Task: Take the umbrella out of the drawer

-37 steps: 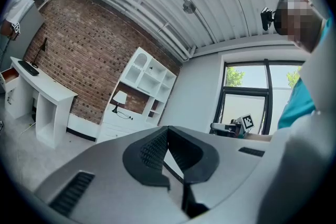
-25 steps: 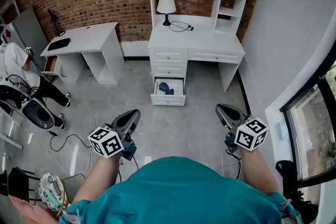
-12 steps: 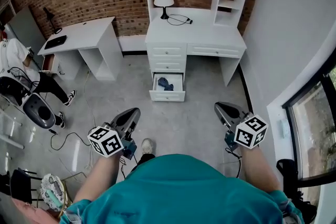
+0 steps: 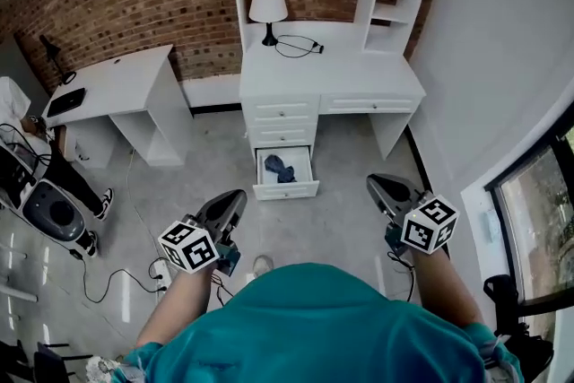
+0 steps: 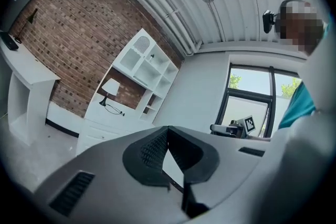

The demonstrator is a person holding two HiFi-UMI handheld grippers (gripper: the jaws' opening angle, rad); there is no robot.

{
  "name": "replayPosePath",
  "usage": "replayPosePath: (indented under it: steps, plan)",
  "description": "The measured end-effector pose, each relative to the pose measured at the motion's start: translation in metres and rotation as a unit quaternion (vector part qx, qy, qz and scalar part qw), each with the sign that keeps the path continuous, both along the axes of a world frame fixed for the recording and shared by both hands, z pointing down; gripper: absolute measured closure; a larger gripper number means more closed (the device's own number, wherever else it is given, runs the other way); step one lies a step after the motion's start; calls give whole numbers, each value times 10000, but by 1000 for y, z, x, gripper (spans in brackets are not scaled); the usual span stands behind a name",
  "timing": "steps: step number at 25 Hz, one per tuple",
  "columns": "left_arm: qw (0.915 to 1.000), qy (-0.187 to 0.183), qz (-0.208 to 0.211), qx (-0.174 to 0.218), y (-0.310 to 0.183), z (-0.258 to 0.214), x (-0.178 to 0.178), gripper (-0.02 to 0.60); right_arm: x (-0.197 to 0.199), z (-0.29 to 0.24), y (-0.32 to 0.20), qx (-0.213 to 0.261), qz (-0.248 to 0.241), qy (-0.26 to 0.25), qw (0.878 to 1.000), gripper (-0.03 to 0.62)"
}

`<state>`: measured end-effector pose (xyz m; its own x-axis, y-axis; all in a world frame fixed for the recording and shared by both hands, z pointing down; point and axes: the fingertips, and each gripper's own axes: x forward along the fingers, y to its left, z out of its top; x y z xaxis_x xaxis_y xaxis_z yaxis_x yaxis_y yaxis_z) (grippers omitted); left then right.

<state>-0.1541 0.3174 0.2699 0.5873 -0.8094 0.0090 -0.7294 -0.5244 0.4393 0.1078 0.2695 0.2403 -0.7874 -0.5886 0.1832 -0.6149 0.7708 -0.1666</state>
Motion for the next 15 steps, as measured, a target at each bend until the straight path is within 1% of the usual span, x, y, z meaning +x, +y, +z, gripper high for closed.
replayPosePath:
  steps: [4,8,11,15]
  plan:
    - [9994,-89,326,22,-75,-10,-43,571,-52,-17,-64,73,144,35,9999,572]
    - [9985,-129,522,38,-139,-16,-80,571,-94,-28,-123,110,235,64,9996,572]
    - [9977,-219,642,1,-177,-12,-96,571,-113,-28,-158,113,270,74,9995,572]
    - [9965,-397,724,-100,-220,0,-106,571,-120,-21,-203,-12,338,111,9994,572]
